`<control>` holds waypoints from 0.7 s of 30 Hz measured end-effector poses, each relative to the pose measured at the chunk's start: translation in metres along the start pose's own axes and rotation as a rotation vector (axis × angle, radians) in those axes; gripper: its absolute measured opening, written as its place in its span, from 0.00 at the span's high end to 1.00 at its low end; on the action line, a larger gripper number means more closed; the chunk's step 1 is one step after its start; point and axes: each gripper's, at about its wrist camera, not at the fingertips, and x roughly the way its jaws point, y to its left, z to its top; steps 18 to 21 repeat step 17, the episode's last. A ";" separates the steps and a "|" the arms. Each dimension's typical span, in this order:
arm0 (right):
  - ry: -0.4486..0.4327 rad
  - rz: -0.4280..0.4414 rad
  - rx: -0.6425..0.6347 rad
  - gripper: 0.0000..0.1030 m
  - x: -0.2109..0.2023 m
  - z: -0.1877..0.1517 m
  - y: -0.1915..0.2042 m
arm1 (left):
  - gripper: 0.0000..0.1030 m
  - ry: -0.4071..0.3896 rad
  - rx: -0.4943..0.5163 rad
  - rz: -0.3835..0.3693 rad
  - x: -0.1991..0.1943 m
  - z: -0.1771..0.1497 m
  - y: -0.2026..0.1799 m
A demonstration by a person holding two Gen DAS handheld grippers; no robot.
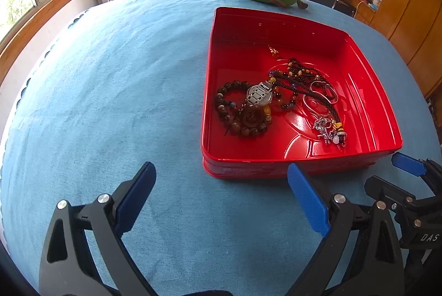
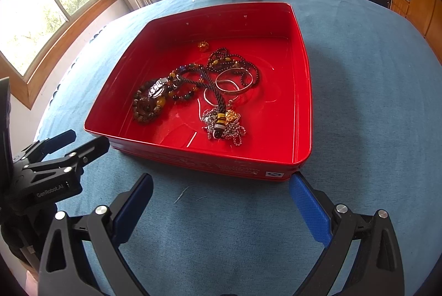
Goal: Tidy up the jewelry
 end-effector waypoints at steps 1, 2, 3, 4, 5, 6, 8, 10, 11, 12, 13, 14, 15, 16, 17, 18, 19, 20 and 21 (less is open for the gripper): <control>0.001 0.000 -0.001 0.04 0.000 0.000 0.000 | 0.07 -0.001 0.001 0.001 0.000 0.000 0.000; 0.002 0.000 -0.001 0.04 0.000 0.000 0.001 | 0.07 -0.001 0.001 0.001 0.000 0.000 0.000; 0.004 0.000 -0.002 0.04 0.001 0.000 0.000 | 0.07 -0.002 0.002 0.001 0.000 0.000 0.000; 0.004 0.000 -0.003 0.04 0.001 0.000 0.001 | 0.07 -0.003 0.003 0.000 0.000 0.000 -0.001; 0.004 0.000 -0.003 0.04 0.001 0.001 0.001 | 0.07 -0.003 0.004 -0.001 0.000 0.000 -0.001; 0.004 -0.001 -0.004 0.04 0.001 0.001 0.001 | 0.07 -0.003 0.004 -0.002 0.000 0.000 -0.001; 0.004 0.000 -0.004 0.04 0.000 0.001 0.002 | 0.07 -0.004 0.005 -0.002 -0.001 0.000 -0.001; 0.003 -0.001 -0.003 0.04 0.000 0.001 0.002 | 0.07 -0.005 0.007 0.000 -0.002 0.000 -0.001; 0.004 -0.001 -0.004 0.04 0.000 0.001 0.002 | 0.07 -0.005 0.007 0.001 -0.002 0.000 -0.001; 0.004 0.000 -0.004 0.04 0.001 0.001 0.002 | 0.07 -0.006 0.007 0.001 -0.002 -0.001 -0.001; 0.004 0.000 -0.004 0.04 0.001 0.001 0.002 | 0.07 -0.006 0.008 0.000 -0.002 -0.001 -0.002; 0.004 -0.002 -0.004 0.04 0.001 0.001 0.002 | 0.07 -0.005 0.010 0.002 -0.002 -0.001 -0.002; 0.004 -0.003 -0.004 0.04 0.001 0.001 0.002 | 0.07 -0.005 0.010 0.004 -0.002 -0.001 -0.002; 0.004 -0.002 -0.004 0.04 0.000 0.001 0.002 | 0.07 -0.006 0.010 0.006 -0.003 -0.001 -0.002; 0.005 -0.001 -0.004 0.04 0.000 0.001 0.002 | 0.07 -0.006 0.011 0.007 -0.003 -0.001 -0.002; 0.005 -0.001 -0.004 0.04 0.000 0.001 0.002 | 0.07 -0.006 0.011 0.007 -0.003 -0.001 -0.002; 0.005 -0.001 -0.004 0.04 0.000 0.001 0.002 | 0.07 -0.006 0.011 0.007 -0.003 -0.001 -0.002; 0.005 -0.001 -0.004 0.04 0.000 0.001 0.002 | 0.07 -0.006 0.011 0.007 -0.003 -0.001 -0.002; 0.005 -0.001 -0.004 0.04 0.000 0.001 0.002 | 0.07 -0.006 0.011 0.007 -0.003 -0.001 -0.002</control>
